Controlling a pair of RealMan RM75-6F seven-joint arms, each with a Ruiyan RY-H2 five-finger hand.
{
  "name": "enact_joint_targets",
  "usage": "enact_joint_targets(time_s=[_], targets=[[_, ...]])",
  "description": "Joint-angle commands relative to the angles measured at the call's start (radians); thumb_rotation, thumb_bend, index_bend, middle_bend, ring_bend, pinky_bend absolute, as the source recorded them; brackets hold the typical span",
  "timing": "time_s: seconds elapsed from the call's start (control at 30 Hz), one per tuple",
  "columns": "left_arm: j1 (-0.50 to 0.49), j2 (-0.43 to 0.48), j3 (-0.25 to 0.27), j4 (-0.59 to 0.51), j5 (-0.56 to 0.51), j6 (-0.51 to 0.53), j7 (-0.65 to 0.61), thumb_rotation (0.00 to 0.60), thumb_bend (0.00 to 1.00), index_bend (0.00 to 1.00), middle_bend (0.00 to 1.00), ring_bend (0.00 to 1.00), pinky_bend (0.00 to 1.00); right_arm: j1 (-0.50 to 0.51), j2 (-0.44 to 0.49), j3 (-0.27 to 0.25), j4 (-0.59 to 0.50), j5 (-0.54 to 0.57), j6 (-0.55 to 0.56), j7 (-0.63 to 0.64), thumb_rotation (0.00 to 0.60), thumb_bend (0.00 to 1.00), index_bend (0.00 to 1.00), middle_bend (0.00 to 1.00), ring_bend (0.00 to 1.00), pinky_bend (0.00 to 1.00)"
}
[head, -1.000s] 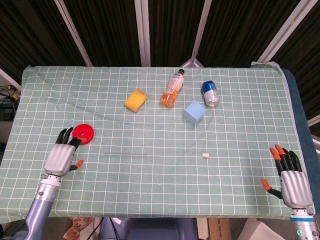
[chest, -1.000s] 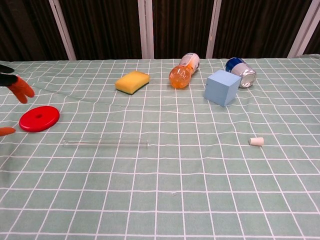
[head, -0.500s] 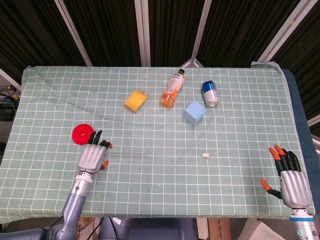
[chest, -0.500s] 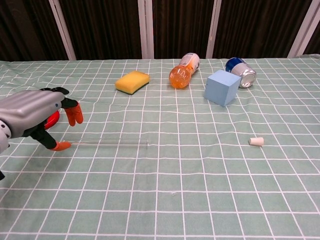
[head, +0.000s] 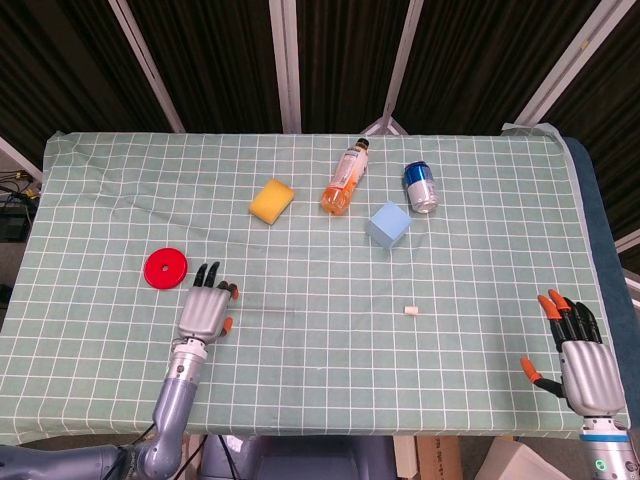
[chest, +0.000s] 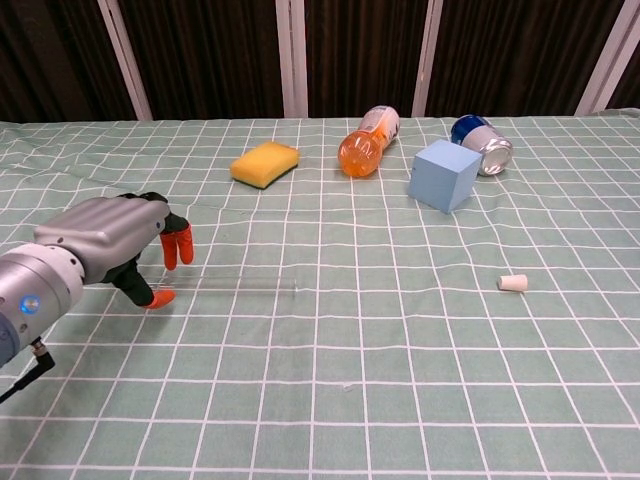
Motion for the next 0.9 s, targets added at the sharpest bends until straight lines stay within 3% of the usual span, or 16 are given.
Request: enact_joint_targets(time_s=[0.03, 0.9], targets=[[-0.016, -0.017, -0.004, 0.013, -0.013, 0.003, 0.010, 0.600, 0.40, 0.42, 0.40, 0.04, 0.00, 0.000, 0.001, 0.000, 0.000, 0.001, 0.000, 0.004, 0.600, 0.31, 0.00, 0.00, 0.00, 0.00], [-0.077, -0.074, 0.018, 0.065, -0.073, 0.024, 0.048, 0.600, 0.46, 0.46, 0.44, 0.07, 0.00, 0.002, 0.009, 0.001, -0.009, 0.008, -0.006, 0.022, 0.600, 0.31, 0.00, 0.00, 0.00, 0.00]])
